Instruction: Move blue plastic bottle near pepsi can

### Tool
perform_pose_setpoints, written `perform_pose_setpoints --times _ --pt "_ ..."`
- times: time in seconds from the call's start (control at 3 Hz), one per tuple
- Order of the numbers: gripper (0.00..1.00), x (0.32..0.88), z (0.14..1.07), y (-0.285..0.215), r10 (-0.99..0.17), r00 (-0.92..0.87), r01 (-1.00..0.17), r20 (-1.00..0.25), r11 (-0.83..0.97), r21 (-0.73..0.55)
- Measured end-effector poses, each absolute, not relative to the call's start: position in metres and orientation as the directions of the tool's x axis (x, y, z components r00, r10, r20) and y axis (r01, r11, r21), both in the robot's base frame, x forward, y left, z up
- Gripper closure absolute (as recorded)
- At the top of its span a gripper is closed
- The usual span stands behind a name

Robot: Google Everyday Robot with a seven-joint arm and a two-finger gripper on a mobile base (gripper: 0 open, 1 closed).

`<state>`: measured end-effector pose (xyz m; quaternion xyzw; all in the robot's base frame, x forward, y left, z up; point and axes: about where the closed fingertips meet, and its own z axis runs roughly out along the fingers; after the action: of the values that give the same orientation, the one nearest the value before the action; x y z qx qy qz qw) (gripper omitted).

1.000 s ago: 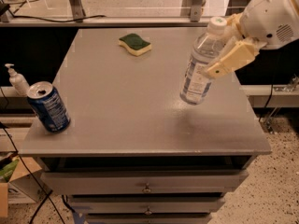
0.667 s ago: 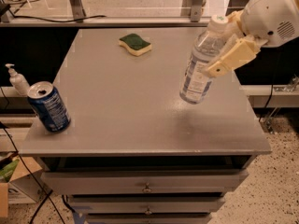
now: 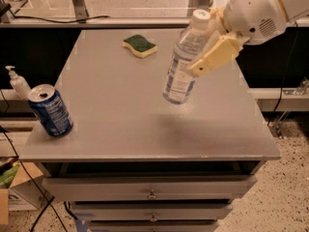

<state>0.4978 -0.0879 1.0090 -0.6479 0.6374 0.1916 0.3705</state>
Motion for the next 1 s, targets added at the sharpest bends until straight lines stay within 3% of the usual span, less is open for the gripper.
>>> perform_pose_setpoints --times 1.0 --pt "1.00 0.522 0.977 0.070 -0.644 0.293 -0.955 -0.706 -0.230 -0.187"
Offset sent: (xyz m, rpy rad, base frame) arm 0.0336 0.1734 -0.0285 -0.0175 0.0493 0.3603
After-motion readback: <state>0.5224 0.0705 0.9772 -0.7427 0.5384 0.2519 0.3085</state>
